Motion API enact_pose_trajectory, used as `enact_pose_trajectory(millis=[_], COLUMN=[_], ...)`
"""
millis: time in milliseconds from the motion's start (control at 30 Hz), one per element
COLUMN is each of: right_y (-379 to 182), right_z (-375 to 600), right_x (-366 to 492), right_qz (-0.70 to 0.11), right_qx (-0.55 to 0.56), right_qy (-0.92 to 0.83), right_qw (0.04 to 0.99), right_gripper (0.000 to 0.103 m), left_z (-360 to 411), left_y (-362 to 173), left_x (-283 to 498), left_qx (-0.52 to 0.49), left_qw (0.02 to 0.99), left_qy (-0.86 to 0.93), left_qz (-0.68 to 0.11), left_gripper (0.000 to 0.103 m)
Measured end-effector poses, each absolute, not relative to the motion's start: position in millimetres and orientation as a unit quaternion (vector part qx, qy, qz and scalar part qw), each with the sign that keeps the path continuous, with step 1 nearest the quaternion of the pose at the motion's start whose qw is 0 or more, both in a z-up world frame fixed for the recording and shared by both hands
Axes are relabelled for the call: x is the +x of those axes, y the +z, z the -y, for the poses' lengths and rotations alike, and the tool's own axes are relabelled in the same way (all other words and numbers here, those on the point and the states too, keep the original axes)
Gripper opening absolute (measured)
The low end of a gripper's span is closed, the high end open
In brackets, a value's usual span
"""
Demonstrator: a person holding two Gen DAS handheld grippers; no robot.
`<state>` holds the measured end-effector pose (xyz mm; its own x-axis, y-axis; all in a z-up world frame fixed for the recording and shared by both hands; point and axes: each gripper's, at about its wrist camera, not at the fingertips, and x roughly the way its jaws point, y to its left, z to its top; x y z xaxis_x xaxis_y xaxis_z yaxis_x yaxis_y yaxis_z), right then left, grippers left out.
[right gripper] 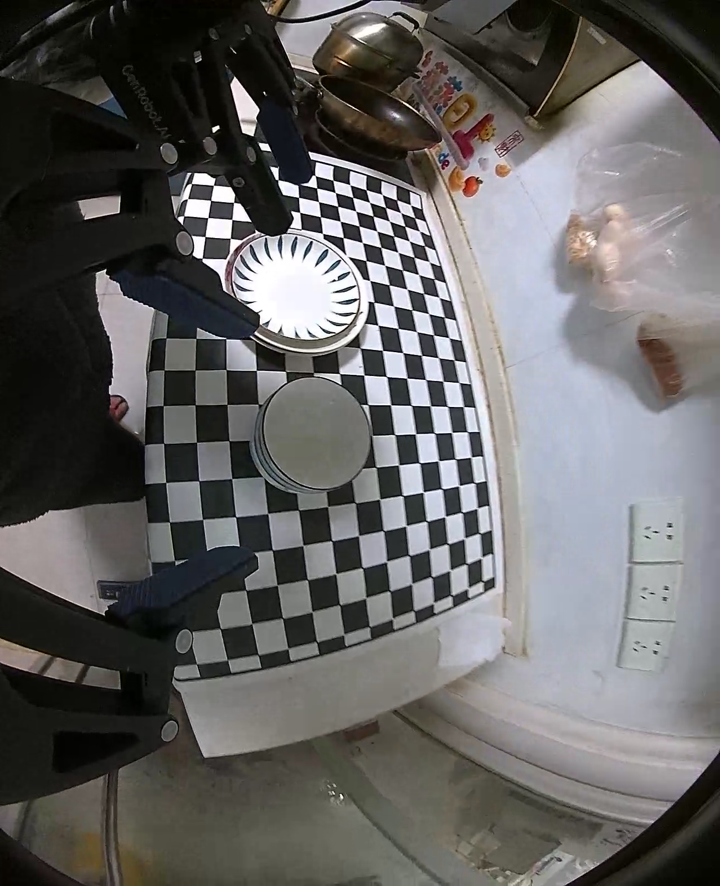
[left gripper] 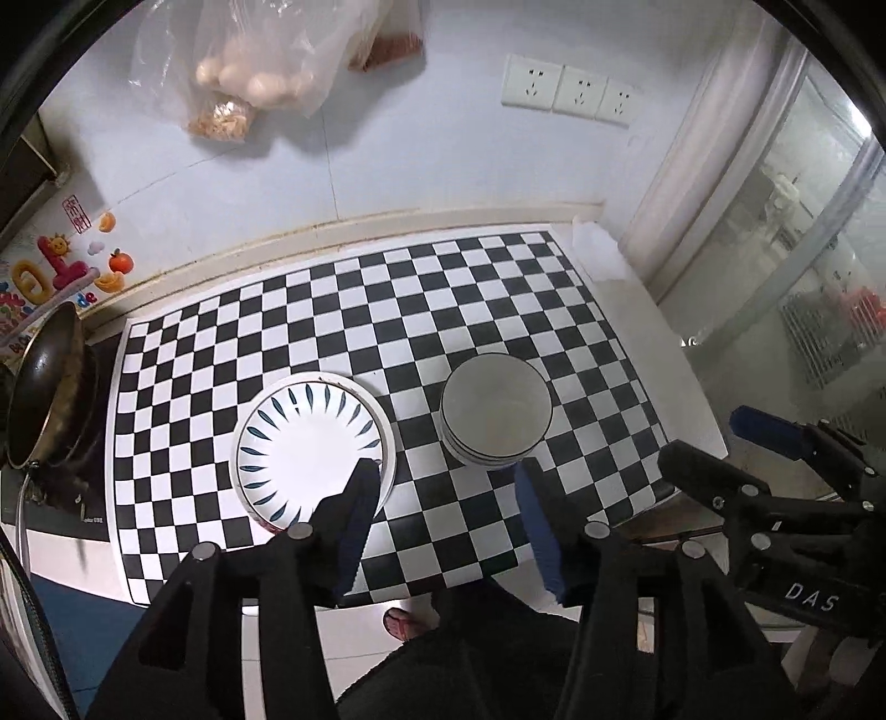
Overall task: Organize plates and bowls
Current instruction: 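Set the bowl stack on the cloth and open both grippers, then grip the bowl stack rim with both grippers and lift it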
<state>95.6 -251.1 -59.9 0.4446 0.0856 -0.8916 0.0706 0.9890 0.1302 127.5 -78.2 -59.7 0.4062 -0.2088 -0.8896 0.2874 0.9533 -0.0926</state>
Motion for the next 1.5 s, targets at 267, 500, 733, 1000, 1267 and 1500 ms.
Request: enact_pose_trajectory(millis=[267,500,733,1000,1267,1500], right_y=[-52.9,-90.8,-190.6,-290.1,-343.8,-371.0], right_z=[258.8,284.8,332.2,351.7,342.2,331.1], right_x=[92.7,118.0,166.7,207.6,228.7,245.5], right_qz=[-0.519,-0.528,-0.576,-0.617,-0.634,-0.647], right_qx=[0.078,0.131,0.26,0.337,0.382,0.393], right_qy=[-0.002,0.011,0.032,0.048,0.076,0.094], right_qw=[0.851,0.839,0.774,0.71,0.668,0.647], right_gripper=[0.083,0.09,0.091,0.091,0.085,0.066], left_z=[78.6,84.3,81.5,110.0,125.6,131.5], left_y=[-64.5,-118.1,-200.4,-272.7,-315.7,-329.0], left_x=[132.2,174.1,234.9,284.7,303.9,312.6], left_qx=[0.024,-0.023,-0.113,-0.112,-0.094,-0.112], left_qw=[0.832,0.79,0.716,0.653,0.604,0.581], left_qy=[-0.146,-0.142,-0.134,-0.135,-0.159,-0.193], left_qz=[-0.535,-0.596,-0.675,-0.737,-0.775,-0.783], left_gripper=[0.049,0.049,0.049,0.049,0.049,0.052])
